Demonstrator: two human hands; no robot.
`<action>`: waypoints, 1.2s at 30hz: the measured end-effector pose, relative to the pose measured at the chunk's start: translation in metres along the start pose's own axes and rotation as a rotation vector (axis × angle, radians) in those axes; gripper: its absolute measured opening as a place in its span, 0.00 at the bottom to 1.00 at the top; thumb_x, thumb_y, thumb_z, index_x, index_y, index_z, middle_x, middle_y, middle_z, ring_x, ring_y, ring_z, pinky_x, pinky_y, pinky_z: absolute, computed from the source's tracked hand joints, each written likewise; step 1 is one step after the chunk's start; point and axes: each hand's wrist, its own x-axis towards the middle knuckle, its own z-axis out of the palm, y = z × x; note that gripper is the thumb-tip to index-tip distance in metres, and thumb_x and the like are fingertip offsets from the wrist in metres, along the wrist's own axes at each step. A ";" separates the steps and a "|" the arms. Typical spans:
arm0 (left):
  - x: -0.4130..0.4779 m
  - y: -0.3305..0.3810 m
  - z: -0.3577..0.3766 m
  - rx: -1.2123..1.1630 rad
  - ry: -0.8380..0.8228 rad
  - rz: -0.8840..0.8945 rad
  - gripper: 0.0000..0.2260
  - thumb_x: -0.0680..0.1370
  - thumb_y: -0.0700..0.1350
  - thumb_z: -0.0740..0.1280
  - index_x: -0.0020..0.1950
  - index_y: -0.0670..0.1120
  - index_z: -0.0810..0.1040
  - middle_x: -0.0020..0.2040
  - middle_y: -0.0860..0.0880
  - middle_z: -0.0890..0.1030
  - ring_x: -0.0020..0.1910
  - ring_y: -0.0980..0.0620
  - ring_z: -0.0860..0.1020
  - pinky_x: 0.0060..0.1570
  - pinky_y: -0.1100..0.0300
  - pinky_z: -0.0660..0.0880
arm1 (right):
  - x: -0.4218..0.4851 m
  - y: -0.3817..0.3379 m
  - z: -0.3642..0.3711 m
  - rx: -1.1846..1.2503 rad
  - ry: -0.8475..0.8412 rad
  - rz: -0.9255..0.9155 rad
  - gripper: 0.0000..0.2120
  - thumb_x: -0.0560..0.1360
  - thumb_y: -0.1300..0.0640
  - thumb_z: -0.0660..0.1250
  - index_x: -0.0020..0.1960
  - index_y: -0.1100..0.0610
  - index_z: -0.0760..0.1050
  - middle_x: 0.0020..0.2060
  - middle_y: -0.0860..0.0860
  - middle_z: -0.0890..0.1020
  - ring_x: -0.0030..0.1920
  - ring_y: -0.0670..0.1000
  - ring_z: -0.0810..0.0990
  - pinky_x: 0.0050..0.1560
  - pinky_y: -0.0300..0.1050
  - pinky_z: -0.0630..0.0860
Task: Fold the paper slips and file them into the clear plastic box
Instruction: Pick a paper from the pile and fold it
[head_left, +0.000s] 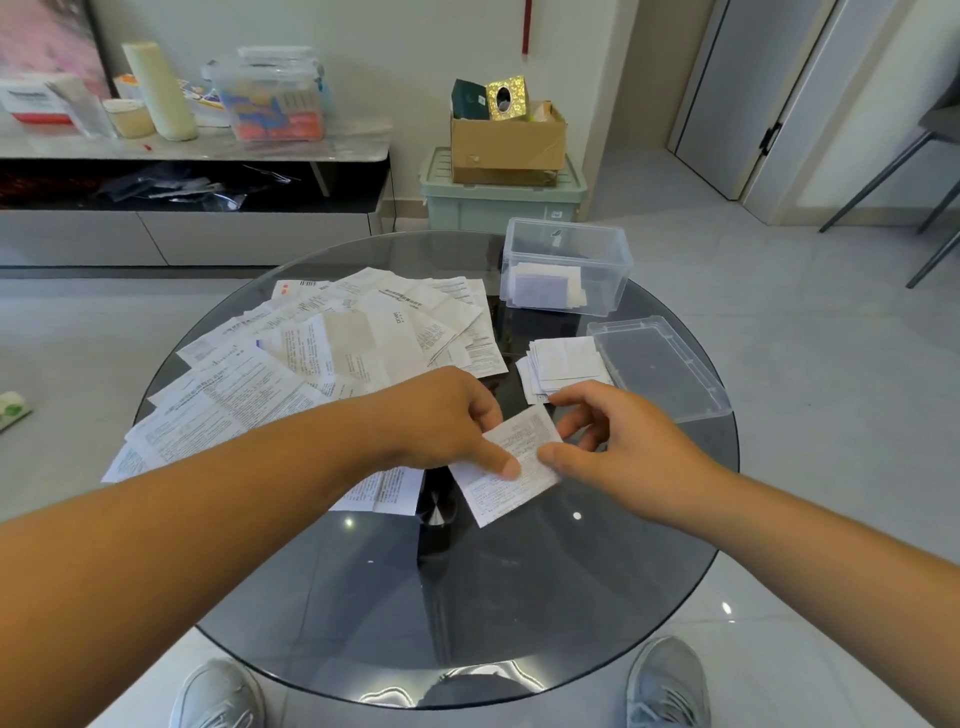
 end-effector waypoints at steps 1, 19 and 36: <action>-0.002 0.000 -0.002 -0.100 0.004 -0.008 0.12 0.69 0.51 0.80 0.47 0.46 0.85 0.42 0.53 0.86 0.44 0.55 0.84 0.48 0.60 0.81 | 0.001 -0.001 -0.001 0.055 -0.007 0.013 0.13 0.73 0.53 0.76 0.56 0.49 0.78 0.44 0.45 0.84 0.41 0.45 0.83 0.44 0.41 0.80; -0.031 -0.015 0.017 0.040 0.118 0.199 0.12 0.71 0.53 0.78 0.48 0.51 0.80 0.41 0.53 0.82 0.37 0.59 0.79 0.36 0.65 0.77 | -0.004 -0.004 0.007 -0.166 -0.103 -0.014 0.05 0.71 0.49 0.77 0.43 0.46 0.81 0.34 0.43 0.82 0.35 0.43 0.80 0.37 0.43 0.78; -0.020 -0.007 0.022 0.249 0.086 0.170 0.14 0.74 0.52 0.75 0.58 0.57 0.77 0.49 0.58 0.73 0.43 0.58 0.75 0.40 0.66 0.71 | -0.006 -0.005 0.001 -0.320 -0.212 -0.059 0.19 0.68 0.39 0.75 0.56 0.38 0.74 0.50 0.41 0.73 0.56 0.45 0.71 0.61 0.53 0.73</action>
